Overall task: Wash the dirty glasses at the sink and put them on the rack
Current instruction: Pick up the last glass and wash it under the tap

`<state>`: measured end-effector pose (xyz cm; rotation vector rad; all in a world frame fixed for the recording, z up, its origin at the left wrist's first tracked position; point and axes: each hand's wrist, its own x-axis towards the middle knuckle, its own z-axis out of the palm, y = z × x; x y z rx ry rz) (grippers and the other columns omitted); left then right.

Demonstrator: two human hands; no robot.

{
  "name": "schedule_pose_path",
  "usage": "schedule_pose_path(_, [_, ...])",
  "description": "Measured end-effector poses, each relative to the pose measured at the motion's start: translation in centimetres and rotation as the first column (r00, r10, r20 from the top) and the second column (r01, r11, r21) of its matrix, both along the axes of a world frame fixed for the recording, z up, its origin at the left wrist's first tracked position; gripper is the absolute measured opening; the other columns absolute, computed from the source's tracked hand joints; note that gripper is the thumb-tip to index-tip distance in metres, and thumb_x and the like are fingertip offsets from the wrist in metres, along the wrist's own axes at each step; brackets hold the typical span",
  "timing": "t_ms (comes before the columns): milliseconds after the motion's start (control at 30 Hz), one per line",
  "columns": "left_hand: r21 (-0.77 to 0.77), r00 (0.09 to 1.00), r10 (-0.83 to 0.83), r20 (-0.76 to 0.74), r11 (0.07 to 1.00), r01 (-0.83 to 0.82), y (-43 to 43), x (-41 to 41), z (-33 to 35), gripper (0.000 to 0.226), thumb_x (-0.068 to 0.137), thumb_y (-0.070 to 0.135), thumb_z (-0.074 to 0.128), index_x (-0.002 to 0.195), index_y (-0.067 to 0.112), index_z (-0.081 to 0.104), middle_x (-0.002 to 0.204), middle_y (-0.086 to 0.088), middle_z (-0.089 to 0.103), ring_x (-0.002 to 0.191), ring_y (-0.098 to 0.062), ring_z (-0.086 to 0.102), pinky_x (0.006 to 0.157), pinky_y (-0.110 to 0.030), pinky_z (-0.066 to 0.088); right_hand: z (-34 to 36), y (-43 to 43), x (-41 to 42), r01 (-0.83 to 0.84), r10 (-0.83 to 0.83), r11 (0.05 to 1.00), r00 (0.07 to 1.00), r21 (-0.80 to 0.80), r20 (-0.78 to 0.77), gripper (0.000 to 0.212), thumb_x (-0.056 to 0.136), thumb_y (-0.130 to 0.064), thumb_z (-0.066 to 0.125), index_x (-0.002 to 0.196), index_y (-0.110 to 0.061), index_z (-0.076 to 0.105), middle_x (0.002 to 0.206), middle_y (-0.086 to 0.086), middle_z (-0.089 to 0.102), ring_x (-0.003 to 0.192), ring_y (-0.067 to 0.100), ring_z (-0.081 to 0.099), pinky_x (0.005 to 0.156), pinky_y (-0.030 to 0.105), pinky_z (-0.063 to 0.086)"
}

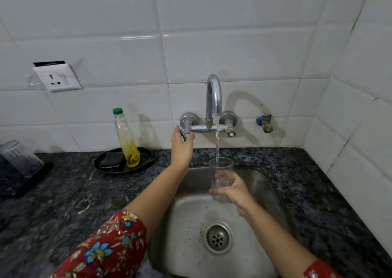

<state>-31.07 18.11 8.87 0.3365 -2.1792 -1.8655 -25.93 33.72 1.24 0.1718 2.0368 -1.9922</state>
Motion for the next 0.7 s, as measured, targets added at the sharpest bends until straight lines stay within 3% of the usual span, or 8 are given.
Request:
schedule_pose_path(133, [0.001, 0.998, 0.004, -0.062, 1.0, -0.004, 0.6, 0.7, 0.1, 0.064, 0.099, 0.031, 0.048, 0.154, 0.017, 0.017, 0.159, -0.002, 0.023, 0.144, -0.023, 0.027, 0.119, -0.041, 0.023, -0.1, -0.4, 0.6, -0.086, 0.086, 0.996, 0.996, 0.031, -0.018, 0.068, 0.056, -0.003, 0.087, 0.114, -0.02, 0.058, 0.115, 0.0, 0.064, 0.105, 0.016, 0.061, 0.07, 0.025, 0.05])
schedule_pose_path(267, [-0.017, 0.998, -0.013, -0.057, 1.0, 0.012, 1.1, 0.8, -0.3, 0.068, 0.1, 0.032, 0.047, 0.155, 0.018, 0.008, 0.163, 0.001, 0.01, 0.149, -0.018, 0.013, 0.12, -0.036, 0.015, -0.7, 0.3, 0.3, 0.024, -0.024, 0.999, 1.0, -0.024, 0.002, 0.069, 0.054, -0.002, 0.087, 0.112, -0.024, 0.057, 0.117, 0.004, 0.064, 0.107, 0.022, 0.061, 0.072, 0.031, 0.054])
schedule_pose_path(400, [-0.011, 0.999, -0.018, -0.052, 1.0, 0.018, 1.4, 0.9, -0.3, 0.071, 0.101, 0.033, 0.046, 0.155, 0.017, 0.004, 0.164, 0.001, 0.005, 0.15, -0.017, 0.008, 0.121, -0.035, 0.011, -0.6, 0.5, 0.5, -0.013, 0.013, 1.0, 0.999, -0.003, -0.051, 0.072, 0.051, -0.002, 0.088, 0.11, -0.021, 0.053, 0.115, 0.002, 0.063, 0.108, 0.021, 0.059, 0.076, 0.029, 0.05])
schedule_pose_path(500, [-0.028, 0.998, -0.024, -0.052, 0.999, 0.023, 1.4, 1.1, -0.1, 0.071, 0.101, 0.036, 0.045, 0.155, 0.017, 0.004, 0.164, 0.001, 0.004, 0.15, -0.017, 0.008, 0.121, -0.035, 0.011, -0.3, 0.1, 0.4, 0.047, -0.048, 0.998, 0.998, -0.047, -0.027, 0.076, 0.053, -0.001, 0.087, 0.115, -0.018, 0.046, 0.116, 0.005, 0.061, 0.108, 0.024, 0.059, 0.083, 0.04, 0.053])
schedule_pose_path(600, [-0.051, 0.999, -0.025, -0.04, 0.998, 0.023, 1.3, 1.1, -0.2, 0.07, 0.101, 0.038, 0.044, 0.155, 0.017, 0.006, 0.163, 0.001, 0.007, 0.15, -0.017, 0.01, 0.121, -0.036, 0.012, -0.3, -0.2, 0.3, 0.033, -0.032, 0.997, 0.999, -0.066, 0.003, 0.076, 0.053, 0.001, 0.085, 0.115, -0.015, 0.046, 0.114, 0.008, 0.063, 0.103, 0.024, 0.061, 0.081, 0.04, 0.051])
schedule_pose_path(700, [-0.145, 0.996, -0.051, -0.071, 0.989, 0.04, 1.2, 1.0, -0.4, 0.063, 0.099, 0.045, 0.041, 0.153, 0.019, 0.021, 0.16, -0.001, 0.022, 0.146, -0.02, 0.022, 0.121, -0.044, 0.02, -0.3, 0.0, 0.2, 0.108, -0.101, 0.985, 0.993, -0.132, 0.054, 0.074, 0.055, -0.002, 0.083, 0.115, -0.016, 0.044, 0.108, 0.007, 0.063, 0.094, 0.024, 0.064, 0.088, 0.047, 0.051])
